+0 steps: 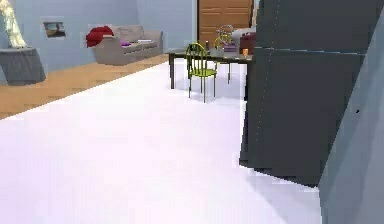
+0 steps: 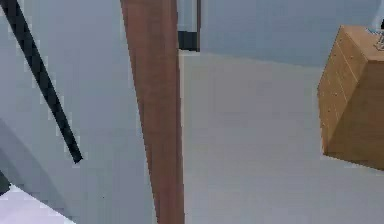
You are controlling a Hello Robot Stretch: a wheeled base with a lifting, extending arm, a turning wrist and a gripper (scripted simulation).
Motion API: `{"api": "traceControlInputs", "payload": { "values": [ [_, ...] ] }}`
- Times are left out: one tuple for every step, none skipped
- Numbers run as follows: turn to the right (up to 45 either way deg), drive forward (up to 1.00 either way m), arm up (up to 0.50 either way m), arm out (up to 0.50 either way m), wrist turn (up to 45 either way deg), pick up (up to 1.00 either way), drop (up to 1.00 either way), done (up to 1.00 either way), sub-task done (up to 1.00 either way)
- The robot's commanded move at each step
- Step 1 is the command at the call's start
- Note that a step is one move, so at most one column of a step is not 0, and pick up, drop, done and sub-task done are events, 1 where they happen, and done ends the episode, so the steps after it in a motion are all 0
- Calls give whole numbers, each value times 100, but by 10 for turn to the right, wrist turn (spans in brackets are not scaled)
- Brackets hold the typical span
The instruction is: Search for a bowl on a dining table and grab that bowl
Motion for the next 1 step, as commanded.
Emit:
{"api": "traceControlInputs", "payload": {
  "values": [
    [0,100,0,0,0,0,0,0,0]
  ]
}}
